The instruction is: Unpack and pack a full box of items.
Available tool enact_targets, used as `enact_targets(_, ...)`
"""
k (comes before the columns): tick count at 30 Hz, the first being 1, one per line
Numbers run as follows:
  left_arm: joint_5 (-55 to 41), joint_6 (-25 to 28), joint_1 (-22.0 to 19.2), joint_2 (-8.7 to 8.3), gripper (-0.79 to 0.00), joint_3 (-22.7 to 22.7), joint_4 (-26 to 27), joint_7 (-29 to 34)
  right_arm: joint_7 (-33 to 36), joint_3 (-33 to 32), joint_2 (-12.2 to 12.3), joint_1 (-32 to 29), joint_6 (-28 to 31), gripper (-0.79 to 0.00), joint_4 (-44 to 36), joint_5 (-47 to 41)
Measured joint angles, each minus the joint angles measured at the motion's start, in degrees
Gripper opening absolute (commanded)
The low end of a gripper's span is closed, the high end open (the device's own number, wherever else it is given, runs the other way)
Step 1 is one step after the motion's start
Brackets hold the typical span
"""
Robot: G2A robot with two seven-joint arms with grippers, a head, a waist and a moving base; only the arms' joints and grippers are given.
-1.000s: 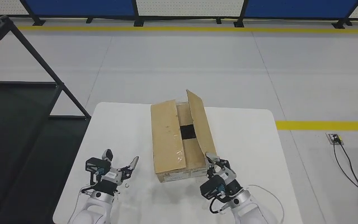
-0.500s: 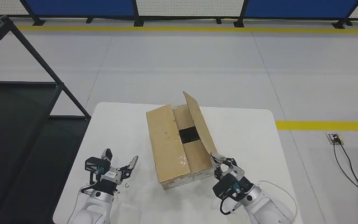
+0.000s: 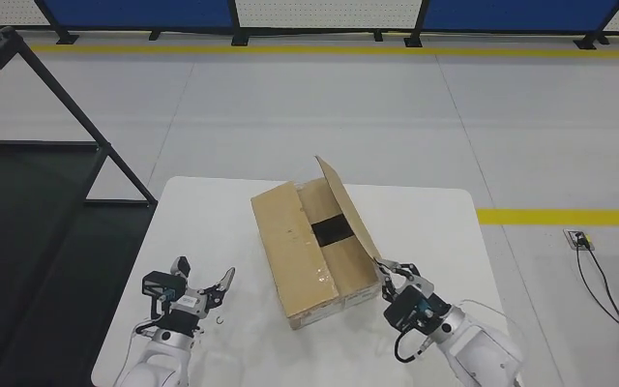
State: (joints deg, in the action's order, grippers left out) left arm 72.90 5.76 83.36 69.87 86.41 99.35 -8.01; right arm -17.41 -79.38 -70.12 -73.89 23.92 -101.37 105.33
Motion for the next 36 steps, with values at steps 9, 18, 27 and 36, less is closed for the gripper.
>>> enact_targets(9,4.0,5.6,0.6,-0.31,0.000,-1.3,0.0,0.0,1.1,-0.2,0.3,0.4,0.4,0.000,0.4,-1.3)
enact_targets(18,10.0,8.6,-1.0,-0.12,0.000,-6.8,-0.9,0.9,-2.5,-2.7,0.8,-3.5,0.0,0.000,-1.6,-3.5)
enact_targets(27,12.3,9.4,-2.4,0.12,0.000,-10.1,-1.9,1.8,-7.1,-5.6,1.6,-7.9,0.6,0.000,-3.7,-4.5)
enact_targets(36,14.3,9.0,-4.1,0.50,0.000,-13.4,-2.1,2.9,-9.1,-6.2,2.1,-10.1,1.0,0.000,-5.3,-3.9)
